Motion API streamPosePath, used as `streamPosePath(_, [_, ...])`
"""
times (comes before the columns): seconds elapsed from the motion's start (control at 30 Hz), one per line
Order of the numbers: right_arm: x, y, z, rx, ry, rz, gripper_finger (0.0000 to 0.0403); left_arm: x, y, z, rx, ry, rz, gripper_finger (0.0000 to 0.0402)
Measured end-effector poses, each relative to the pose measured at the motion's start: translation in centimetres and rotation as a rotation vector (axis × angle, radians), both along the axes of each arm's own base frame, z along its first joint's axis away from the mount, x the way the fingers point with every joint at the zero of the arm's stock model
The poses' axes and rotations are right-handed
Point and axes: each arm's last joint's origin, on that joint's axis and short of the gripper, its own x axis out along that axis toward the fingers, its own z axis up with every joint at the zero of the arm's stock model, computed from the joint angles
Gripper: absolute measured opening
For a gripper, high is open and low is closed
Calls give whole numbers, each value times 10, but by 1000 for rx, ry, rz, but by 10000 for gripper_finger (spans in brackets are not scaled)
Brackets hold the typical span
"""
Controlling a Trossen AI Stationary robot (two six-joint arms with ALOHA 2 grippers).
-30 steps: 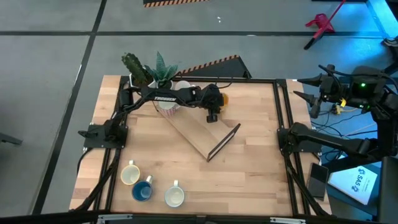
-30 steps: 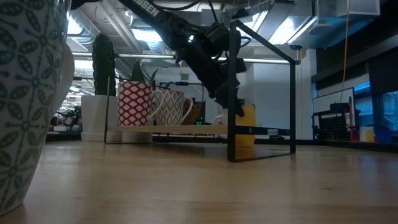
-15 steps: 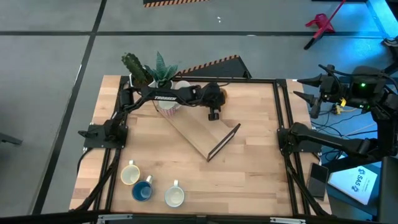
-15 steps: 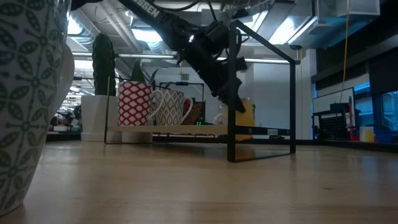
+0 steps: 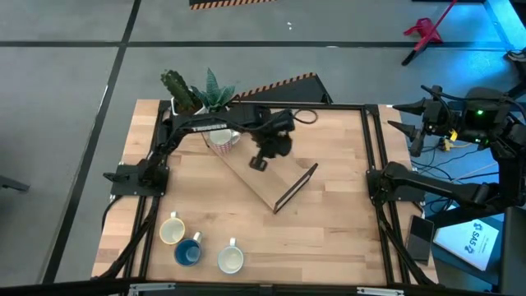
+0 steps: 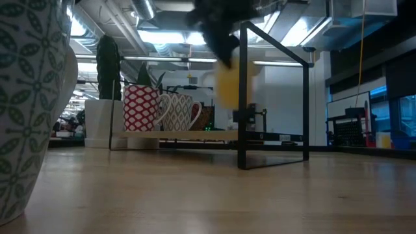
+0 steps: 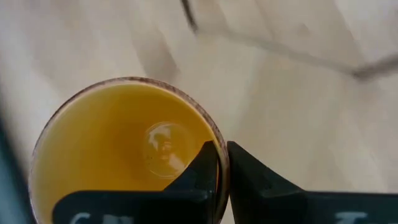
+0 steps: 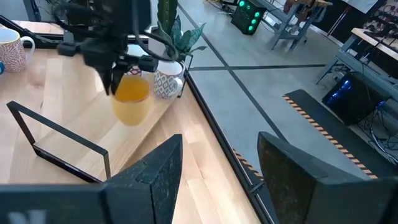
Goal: Place coffee mugs
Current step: Put the yellow mug on the shelf
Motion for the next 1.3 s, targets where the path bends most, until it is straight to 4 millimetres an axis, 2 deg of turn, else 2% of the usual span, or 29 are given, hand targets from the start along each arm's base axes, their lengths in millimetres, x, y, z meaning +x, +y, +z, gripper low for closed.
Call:
streamPosePath(0.07, [0, 0, 0, 0, 2, 0, 195, -10, 1, -2, -9, 43, 19, 12])
streamPosePath(0.13, [0, 0, 0, 1, 4, 0, 195, -18, 2, 5, 55, -11, 61, 12])
streamPosePath(0.23, [0, 0, -1, 2, 6, 1, 195, -43, 2, 9, 33, -102, 134, 12])
streamPosePath(0.37, [0, 0, 0, 2, 4, -1, 195, -76, -1, -12, 70, -261, 204, 12])
streamPosePath(0.43, [0, 0, 0, -1, -1, -1, 195, -88, -4, -29, 88, -271, 207, 12])
streamPosePath(0.53, [0, 0, 0, 3, -3, -4, 195, -87, -7, -46, 71, -265, 187, 12])
streamPosePath(0.77, [0, -1, 0, 6, -3, -34, 195, -73, 12, -50, 86, -246, 181, 12])
streamPosePath(0.93, [0, -1, 0, 13, -7, -36, 195, -74, 23, -59, 79, -149, 117, 12])
streamPosePath(1.3, [0, -1, 0, 13, -7, -36, 195, -72, 17, -61, 65, -146, 49, 12])
